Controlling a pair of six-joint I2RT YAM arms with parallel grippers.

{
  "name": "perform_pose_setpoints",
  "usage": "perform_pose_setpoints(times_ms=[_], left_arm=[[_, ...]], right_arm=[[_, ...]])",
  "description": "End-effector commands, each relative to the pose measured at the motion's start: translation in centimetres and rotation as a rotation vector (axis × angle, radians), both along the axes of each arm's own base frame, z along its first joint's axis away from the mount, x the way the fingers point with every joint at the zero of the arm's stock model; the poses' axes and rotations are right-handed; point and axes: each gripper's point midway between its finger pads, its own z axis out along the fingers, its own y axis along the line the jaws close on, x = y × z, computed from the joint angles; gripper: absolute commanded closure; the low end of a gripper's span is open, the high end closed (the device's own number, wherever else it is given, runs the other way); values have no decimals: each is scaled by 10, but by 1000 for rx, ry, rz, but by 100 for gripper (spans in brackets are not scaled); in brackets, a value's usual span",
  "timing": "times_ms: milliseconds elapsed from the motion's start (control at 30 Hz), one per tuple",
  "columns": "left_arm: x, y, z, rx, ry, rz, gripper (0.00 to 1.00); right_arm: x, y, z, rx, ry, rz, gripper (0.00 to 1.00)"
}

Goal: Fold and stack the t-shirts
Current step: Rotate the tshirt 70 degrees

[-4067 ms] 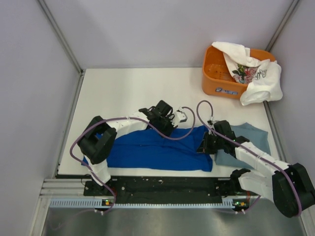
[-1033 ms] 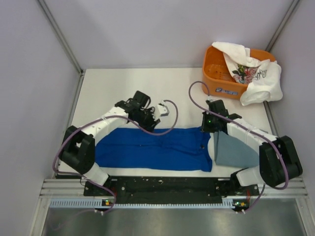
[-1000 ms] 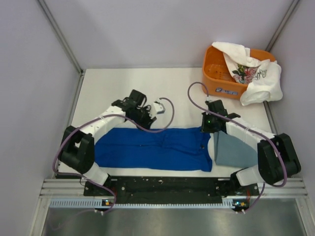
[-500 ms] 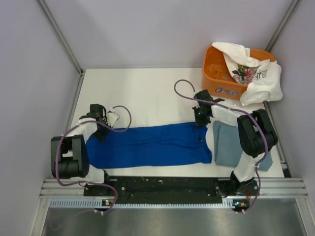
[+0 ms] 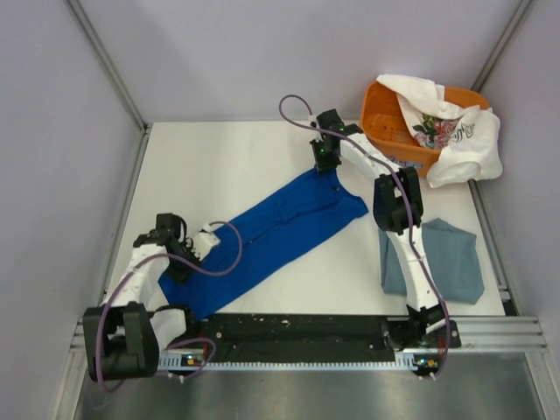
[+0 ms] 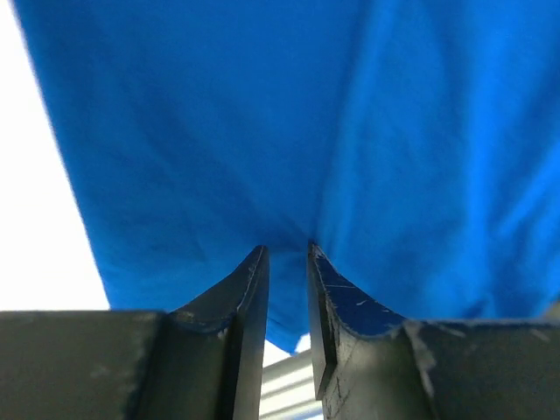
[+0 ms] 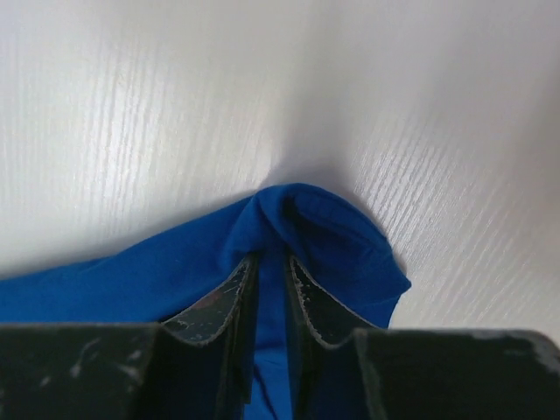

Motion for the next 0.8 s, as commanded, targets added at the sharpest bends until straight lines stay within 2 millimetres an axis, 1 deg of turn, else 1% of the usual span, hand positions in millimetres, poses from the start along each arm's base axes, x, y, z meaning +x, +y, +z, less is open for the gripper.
perform_pose_setpoints(times_ms=[0, 67, 100, 133, 200, 233, 267, 300, 333, 367, 400, 433, 467, 500, 533, 600, 633, 667, 767], left_arm=[[-24, -31, 32, -174, 53, -44, 70], [-10, -42, 54, -239, 20, -33, 68], [-4, -45, 61, -260, 6, -22, 68], [3, -46, 66, -269, -11, -13, 68], [16, -42, 67, -251, -30, 15, 68], [21, -38, 64, -233, -32, 29, 68], [27, -33, 60, -211, -36, 41, 67], [30, -29, 57, -198, -33, 56, 67], [35, -26, 54, -189, -30, 70, 67], [39, -22, 52, -183, -28, 87, 66], [43, -20, 50, -183, -27, 104, 66], [47, -16, 47, -183, -24, 125, 67], [49, -13, 45, -182, -22, 143, 67], [53, -9, 43, -177, -21, 154, 67], [54, -4, 39, -164, -16, 165, 68], [57, 4, 30, -127, -7, 180, 68], [55, 8, 26, -106, 6, 190, 68], [52, 10, 20, -96, 23, 195, 68], [37, 10, 6, -85, 69, 186, 68]], right_arm=[[10, 7, 47, 9, -77, 50, 80], [13, -1, 73, -11, -138, 44, 75], [10, -6, 85, -26, -162, 36, 71], [7, -9, 96, -23, -184, 41, 69], [-3, -23, 118, -48, -235, 17, 66], [-11, -28, 121, -51, -239, 8, 64], [-23, -33, 123, -46, -235, 9, 63], [-34, -36, 121, -38, -227, 6, 62], [-51, -39, 115, -28, -204, 6, 61], [-65, -43, 116, -11, -199, 0, 62], [-82, -48, 100, -16, -156, -7, 64], [-99, -55, 84, -28, -119, -14, 69], [-111, -61, 71, -39, -94, -25, 74], [-125, -68, 54, -57, -53, -30, 82], [-135, -72, 43, -69, -30, -27, 88], [-152, -83, 15, -116, 16, -20, 95], [-156, -87, 4, -147, 35, -16, 99], [-159, -92, -6, -177, 53, -12, 100], [-152, -91, -26, -209, 90, 6, 100]])
